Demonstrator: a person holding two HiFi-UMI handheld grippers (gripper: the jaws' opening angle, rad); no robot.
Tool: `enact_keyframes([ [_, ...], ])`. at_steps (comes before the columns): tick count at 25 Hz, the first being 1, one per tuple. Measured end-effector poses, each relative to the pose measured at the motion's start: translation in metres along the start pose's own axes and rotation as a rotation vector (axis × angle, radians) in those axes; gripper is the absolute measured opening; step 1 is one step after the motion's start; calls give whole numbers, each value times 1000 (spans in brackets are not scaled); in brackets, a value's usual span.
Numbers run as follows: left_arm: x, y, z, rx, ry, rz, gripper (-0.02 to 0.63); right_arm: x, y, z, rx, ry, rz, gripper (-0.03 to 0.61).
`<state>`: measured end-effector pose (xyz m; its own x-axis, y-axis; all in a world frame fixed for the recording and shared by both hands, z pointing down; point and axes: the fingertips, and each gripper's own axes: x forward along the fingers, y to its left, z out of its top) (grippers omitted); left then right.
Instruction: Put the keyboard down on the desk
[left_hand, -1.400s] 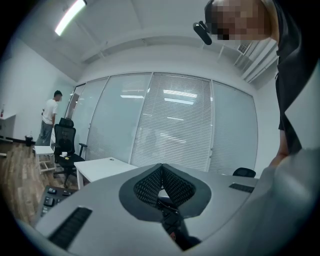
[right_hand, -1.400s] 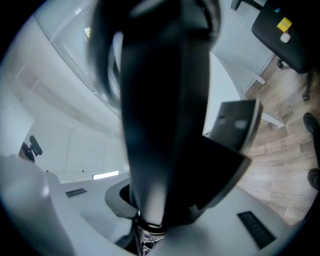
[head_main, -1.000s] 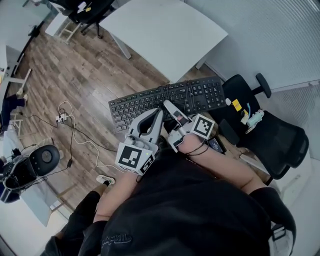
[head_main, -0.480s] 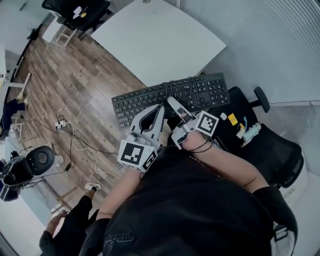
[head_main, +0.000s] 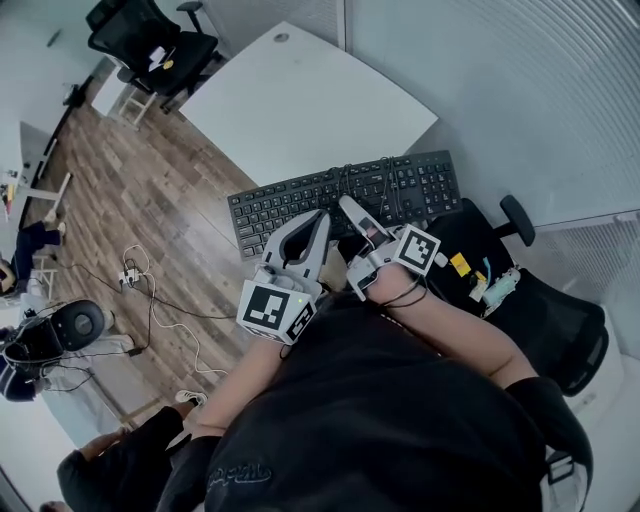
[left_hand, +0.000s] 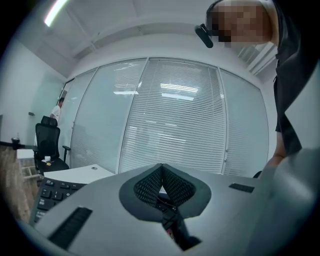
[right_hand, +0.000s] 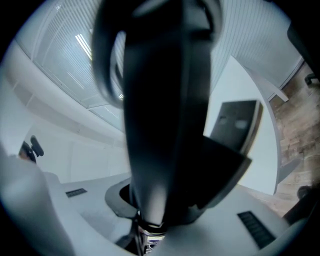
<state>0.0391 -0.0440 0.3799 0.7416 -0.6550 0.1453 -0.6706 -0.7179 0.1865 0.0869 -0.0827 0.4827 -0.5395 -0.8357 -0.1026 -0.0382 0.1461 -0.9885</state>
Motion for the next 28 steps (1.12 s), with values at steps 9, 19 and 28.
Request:
enact_keyframes([
  [9,25,-9,6,19,6,-65,15,-8,0,25,-1,-55,-8,100],
  [19,42,-12,6,24,7,-109,15,-9,-5,41,5,-97,-5,100],
  [28,50,20,5,15,-17,-104,15,20,-14,46,-12,-94,2,100],
])
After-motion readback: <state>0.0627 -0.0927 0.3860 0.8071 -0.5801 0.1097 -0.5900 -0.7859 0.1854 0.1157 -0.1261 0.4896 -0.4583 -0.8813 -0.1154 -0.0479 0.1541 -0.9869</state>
